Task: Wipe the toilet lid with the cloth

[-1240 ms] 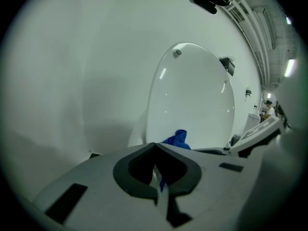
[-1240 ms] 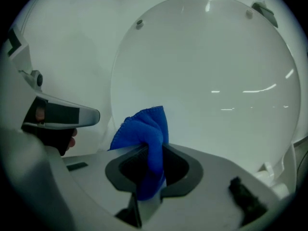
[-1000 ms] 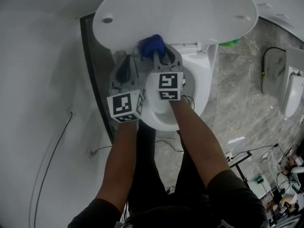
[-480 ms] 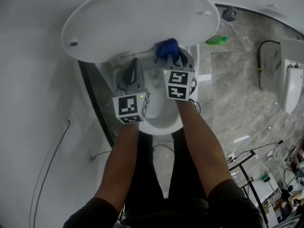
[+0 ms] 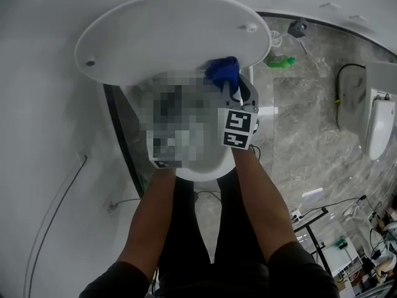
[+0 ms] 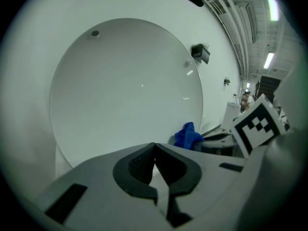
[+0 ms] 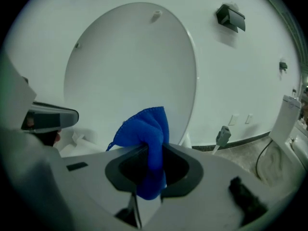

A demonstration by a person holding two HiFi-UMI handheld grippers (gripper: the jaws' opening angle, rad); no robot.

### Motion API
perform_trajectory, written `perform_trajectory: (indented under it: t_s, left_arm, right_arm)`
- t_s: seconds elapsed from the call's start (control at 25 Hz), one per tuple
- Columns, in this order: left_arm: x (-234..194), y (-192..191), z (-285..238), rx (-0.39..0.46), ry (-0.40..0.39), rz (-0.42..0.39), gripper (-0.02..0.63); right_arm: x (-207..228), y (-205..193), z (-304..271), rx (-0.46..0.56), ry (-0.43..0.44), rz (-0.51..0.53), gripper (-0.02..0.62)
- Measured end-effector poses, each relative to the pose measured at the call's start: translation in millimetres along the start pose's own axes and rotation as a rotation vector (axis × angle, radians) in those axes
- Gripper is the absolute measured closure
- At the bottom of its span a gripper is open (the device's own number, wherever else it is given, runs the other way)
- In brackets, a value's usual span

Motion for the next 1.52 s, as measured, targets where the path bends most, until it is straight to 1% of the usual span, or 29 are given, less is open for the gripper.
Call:
perform_trajectory:
  t_s: [0.08,0.2,0.32,0.44,0.52,0.56,0.72,0.84,0.92,0.96,1.08,1.16,1.24,1.36,1.4,1.48,1.52]
  left_arm:
    - [5.5,5.5,2.8,-0.003,0.008,-0.043,0.595]
    - [17.3,22.1,9.4,0.013,0.002,-0.096,0.594]
    - [18.9,33.9,25.4,0.032,0.039,-0.166,0.594]
    - [12.8,50.5,48.8,0.053,0.108,-0.167,0.592]
    - [9.6,71.0,64.0,0.071,0.132,-0.177,0.589]
    - [8.3,84.7,70.0,0.085,0.136,-0.195,0.580]
    - [-5.4,137.8,89.2,0.125,0.162,-0.287,0.474]
    - [-11.2,180.3,101.1,0.156,0.167,-0.317,0.439]
    - [-8.8,211.9,104.8,0.166,0.137,-0.338,0.417]
    - [-7.5,226.2,104.1,0.160,0.109,-0.351,0.404]
    - [-12.2,255.5,94.9,0.100,0.014,-0.405,0.382]
    - [-18.0,264.0,85.0,0.052,-0.019,-0.488,0.380]
    - [-20.3,265.2,71.7,-0.006,-0.053,-0.569,0.382]
    - [-20.5,258.5,53.9,-0.103,-0.107,-0.644,0.383]
    - [-20.2,257.5,50.7,-0.119,-0.121,-0.660,0.389]
    - [-19.9,259.7,48.1,-0.119,-0.134,-0.685,0.483]
    - [-20.0,261.3,48.4,-0.116,-0.139,-0.698,0.488]
  right_arm:
    - [9.5,-0.3,17.1,0.005,-0.002,-0.007,0.525]
    - [24.8,1.0,42.3,0.031,-0.002,-0.023,0.525]
    - [36.2,3.7,67.0,0.062,0.008,-0.048,0.525]
    - [37.1,8.0,88.3,0.078,0.040,-0.053,0.525]
    - [34.5,15.5,97.3,0.083,0.064,-0.031,0.525]
    - [34.2,22.1,99.5,0.096,0.073,-0.020,0.525]
    - [32.8,49.1,103.5,0.171,0.123,0.025,0.525]
    - [29.0,55.9,114.1,0.213,0.180,0.036,0.525]
    - [25.8,51.8,118.8,0.227,0.227,0.026,0.525]
    - [23.1,48.8,119.7,0.231,0.254,0.015,0.525]
    - [8.9,45.0,125.3,0.256,0.322,-0.020,0.525]
    - [-3.5,46.2,132.8,0.271,0.340,-0.030,0.525]
    - [-16.3,47.2,138.7,0.264,0.333,-0.024,0.525]
    - [-35.1,46.3,146.1,0.230,0.304,-0.032,0.525]
    - [-40.3,45.8,149.6,0.227,0.297,-0.048,0.525]
    - [-48.3,44.9,156.0,0.230,0.279,-0.073,0.525]
    - [-51.4,44.2,158.1,0.233,0.269,-0.081,0.525]
Point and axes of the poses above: the fingertips, and each gripper's own axes: z backward along the fingers, x to its right, y out of its top, the point moved 7 cm from there along z, backward along the fingers, and after that the axes turned 14 degrees about z, right-handed, at the moved point
